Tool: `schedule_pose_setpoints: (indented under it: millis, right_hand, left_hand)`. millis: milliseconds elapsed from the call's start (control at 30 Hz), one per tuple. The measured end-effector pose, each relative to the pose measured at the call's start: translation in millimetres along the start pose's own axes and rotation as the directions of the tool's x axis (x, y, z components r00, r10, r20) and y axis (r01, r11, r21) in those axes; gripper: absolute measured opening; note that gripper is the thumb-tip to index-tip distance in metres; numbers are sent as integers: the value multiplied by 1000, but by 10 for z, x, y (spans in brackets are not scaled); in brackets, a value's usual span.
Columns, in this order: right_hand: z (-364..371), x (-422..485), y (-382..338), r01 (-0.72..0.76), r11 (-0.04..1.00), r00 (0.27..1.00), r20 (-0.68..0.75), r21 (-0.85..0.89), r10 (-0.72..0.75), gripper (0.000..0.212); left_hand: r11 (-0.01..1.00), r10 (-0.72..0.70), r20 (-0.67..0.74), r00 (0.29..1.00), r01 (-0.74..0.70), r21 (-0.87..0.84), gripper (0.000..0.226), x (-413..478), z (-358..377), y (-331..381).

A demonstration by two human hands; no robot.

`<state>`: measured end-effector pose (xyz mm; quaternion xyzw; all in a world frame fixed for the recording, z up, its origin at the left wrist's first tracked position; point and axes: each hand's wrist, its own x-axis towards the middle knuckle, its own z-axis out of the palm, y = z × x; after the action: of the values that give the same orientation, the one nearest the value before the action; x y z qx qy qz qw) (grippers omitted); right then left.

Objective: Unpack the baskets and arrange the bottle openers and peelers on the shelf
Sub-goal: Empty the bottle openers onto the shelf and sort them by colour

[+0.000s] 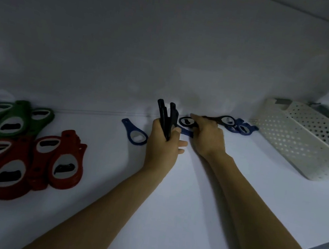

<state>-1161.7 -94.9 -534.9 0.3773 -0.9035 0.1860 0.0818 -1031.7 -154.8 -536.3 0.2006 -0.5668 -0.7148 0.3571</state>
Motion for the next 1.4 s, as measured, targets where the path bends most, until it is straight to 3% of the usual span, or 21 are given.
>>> schedule_pose_setpoints:
  millis: [100, 200, 300, 467, 533, 567, 633, 667, 700, 800, 867, 933, 967, 1067, 1100, 1133, 1200, 1233, 1300, 1400]
  right_hand:
    - [13, -74, 84, -117, 988, 986, -128, -98, 104, 36]
    - [-38, -152, 162, -69, 989, 987, -152, -133, 48, 25]
    - [-102, -190, 183, -12, 999, 997, -77, -37, 9, 25]
    - [-131, -180, 177, -162, 986, 984, -74, 34, 164, 23]
    - [-135, -192, 173, -211, 954, 963, -122, 213, 240, 19]
    - [-157, -196, 163, -213, 892, 949, -134, 398, 286, 14]
    - [-264, -217, 41, -154, 582, 936, -71, 798, 345, 10]
    - [-317, -230, -27, -93, 420, 946, -52, 903, 320, 12]
    - [-366, -242, -89, -24, 342, 961, -73, 939, 267, 15]
    - [-425, -304, -294, 89, 343, 993, -109, 935, 38, 23]
    - [-381, -364, -386, 28, 391, 993, 19, 920, -116, 35]
    - [-338, -384, -417, -38, 467, 974, 138, 883, -180, 41]
    - [-333, -379, -411, -69, 449, 970, 166, 891, -180, 43]
    - [-351, -345, -365, -141, 200, 987, 154, 969, -49, 48]
    - [-333, -333, -298, -118, 237, 993, 108, 964, 54, 47]
    - [-304, -314, -205, -83, 402, 986, 17, 912, 164, 41]
    - [-219, -264, 7, -107, 855, 964, -156, 508, 213, 28]
    - [-174, -246, 102, -156, 950, 974, -117, 270, 193, 33]
    - [-122, -220, 189, -237, 971, 971, -1, 34, 237, 44]
    - [-103, -197, 181, -190, 982, 977, -99, -17, 188, 28]
  left_hand:
    - [1000, -6, -4, 1000, 6, -25, 16, -8, -11, 4]
    - [998, -43, 16, 999, 43, -37, 16, -8, -22, 10]
    - [998, -60, 30, 998, 61, -32, 15, -4, -33, 22]
    - [994, -91, 42, 995, 94, -53, 5, -9, -28, 68]
    - [992, -107, 41, 993, 110, -68, 9, -10, -28, 80]
    - [990, -113, 45, 993, 116, -76, 11, -8, -32, 81]
    - [983, -145, 63, 987, 151, -103, 12, 5, -47, 97]
    - [973, -185, 77, 980, 193, -124, 15, 19, -59, 121]
    - [955, -243, 95, 965, 255, -152, 20, 39, -74, 147]
    - [827, -415, 202, 887, 461, -323, 43, 117, -137, 220]
    - [739, -446, 269, 854, 521, -428, 53, 150, -195, 238]
    - [732, -444, 294, 846, 532, -425, 46, 155, -243, 233]
    - [749, -437, 302, 847, 528, -399, 35, 151, -255, 226]
    - [770, -443, 299, 845, 530, -356, 16, 124, -259, 234]
    - [766, -449, 291, 845, 532, -361, 18, 119, -260, 237]
    - [764, -447, 290, 846, 530, -369, 21, 116, -262, 240]
    - [765, -438, 291, 850, 523, -376, 22, 110, -267, 248]
    - [766, -438, 291, 851, 522, -375, 23, 110, -268, 250]
    - [769, -439, 292, 850, 524, -367, 29, 105, -268, 255]
    - [771, -438, 284, 853, 519, -369, 34, 100, -255, 251]
